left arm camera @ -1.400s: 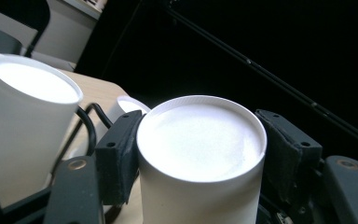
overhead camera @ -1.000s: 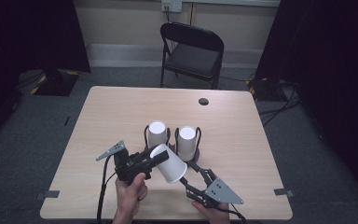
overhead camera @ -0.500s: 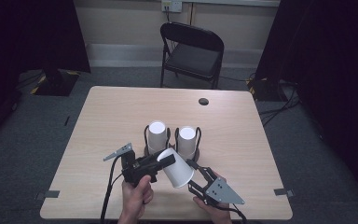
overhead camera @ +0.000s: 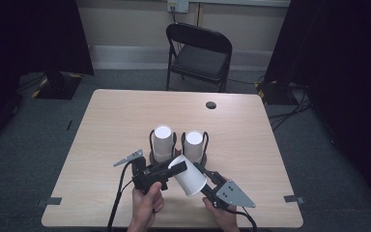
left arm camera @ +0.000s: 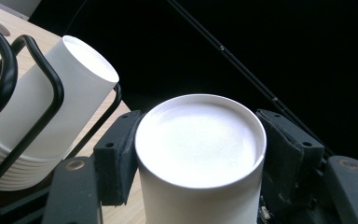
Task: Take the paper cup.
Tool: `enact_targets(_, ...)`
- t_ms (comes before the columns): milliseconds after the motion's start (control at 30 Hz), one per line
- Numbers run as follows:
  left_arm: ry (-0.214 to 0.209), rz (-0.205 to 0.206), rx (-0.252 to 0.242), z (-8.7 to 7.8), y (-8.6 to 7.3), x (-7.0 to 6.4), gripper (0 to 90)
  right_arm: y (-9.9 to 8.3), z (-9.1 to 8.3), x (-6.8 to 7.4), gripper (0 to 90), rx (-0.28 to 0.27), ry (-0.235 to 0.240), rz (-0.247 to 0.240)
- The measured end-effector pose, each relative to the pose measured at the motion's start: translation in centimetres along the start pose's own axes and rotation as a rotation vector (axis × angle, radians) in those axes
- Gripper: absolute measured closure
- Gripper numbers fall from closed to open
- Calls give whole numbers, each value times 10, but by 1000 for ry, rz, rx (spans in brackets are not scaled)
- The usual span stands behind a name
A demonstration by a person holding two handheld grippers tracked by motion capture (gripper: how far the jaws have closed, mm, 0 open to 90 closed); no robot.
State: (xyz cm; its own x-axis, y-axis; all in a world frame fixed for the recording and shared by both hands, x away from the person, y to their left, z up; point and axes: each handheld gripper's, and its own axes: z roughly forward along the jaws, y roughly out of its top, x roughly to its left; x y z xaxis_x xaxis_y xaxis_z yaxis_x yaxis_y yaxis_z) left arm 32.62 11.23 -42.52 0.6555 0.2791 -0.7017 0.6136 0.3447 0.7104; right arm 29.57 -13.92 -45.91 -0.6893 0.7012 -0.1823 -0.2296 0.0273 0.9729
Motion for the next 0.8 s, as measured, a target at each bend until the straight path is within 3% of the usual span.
enact_targets(167,10,-3,0,1,-1,1,333,0,-1,-1,834,20,9,-8)
enact_targets(433,46,61,4,0,0,-1,278,1,-3,-1,866,31,19,-5)
enact_targets(500,46,77,0,-1,2,-2,270,2,-5,-2,867,37,4,2)
enact_targets(533,68,111,-2,-2,2,-3,256,3,-6,-3,867,39,-10,-1)
enact_targets(600,75,119,-7,-3,2,-3,240,3,-8,-6,867,38,-23,11)
enact_targets(633,90,146,-14,-5,2,-4,242,4,-10,-8,868,39,-31,17)
enact_targets(800,106,161,-9,-6,2,-3,234,5,-13,-12,868,52,-36,36)
